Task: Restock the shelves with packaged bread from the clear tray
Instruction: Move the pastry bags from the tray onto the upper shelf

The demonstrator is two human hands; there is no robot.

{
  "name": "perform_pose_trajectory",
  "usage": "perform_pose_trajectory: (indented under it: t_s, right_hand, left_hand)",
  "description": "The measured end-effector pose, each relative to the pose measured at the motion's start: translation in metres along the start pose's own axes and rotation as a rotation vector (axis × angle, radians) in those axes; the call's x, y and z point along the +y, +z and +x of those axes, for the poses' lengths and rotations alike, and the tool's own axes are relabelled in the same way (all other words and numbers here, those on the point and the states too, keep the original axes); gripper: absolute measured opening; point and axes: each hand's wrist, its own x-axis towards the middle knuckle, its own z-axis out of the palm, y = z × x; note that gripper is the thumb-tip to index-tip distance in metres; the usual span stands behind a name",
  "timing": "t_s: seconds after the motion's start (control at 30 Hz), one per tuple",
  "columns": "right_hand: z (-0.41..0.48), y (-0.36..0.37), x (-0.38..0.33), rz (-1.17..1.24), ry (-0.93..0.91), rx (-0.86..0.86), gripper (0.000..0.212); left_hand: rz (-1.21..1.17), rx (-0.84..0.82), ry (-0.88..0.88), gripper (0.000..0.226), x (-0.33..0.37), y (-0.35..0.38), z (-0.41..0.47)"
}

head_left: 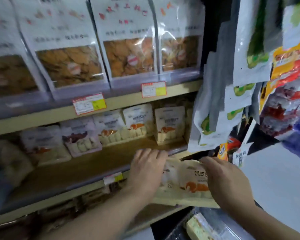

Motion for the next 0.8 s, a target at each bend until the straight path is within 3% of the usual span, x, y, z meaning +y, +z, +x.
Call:
perform_pose_trajectory:
  t_s: [0.17,0.43,0.63,0.8]
  right_hand:
    - [0.060,0.008,-0.048,0.066,-0.109,0.039,0.028]
    - [0.143,0.059,-0.105,0.185,-0.247,0.123,0.014]
    - [0.175,0.097,-0.127,0.131,-0.299,0.084,0.025]
    - [0.178,0.111,-0.118,-0.004,-0.373,-0.114,0.047]
  left_hand:
    - [0.106,0.086,-0.152,0.033,-0.046,-0.036,0.006]
    - [0.292,0.165,-0.236,0.044,-0.139,-0.014,0.034]
    - [0.330,0.099,-0.249,0.047,-0.179,0.016,0.046]
    - [0.334,0.138,-0.230,0.039,-0.183,0.027,0.043]
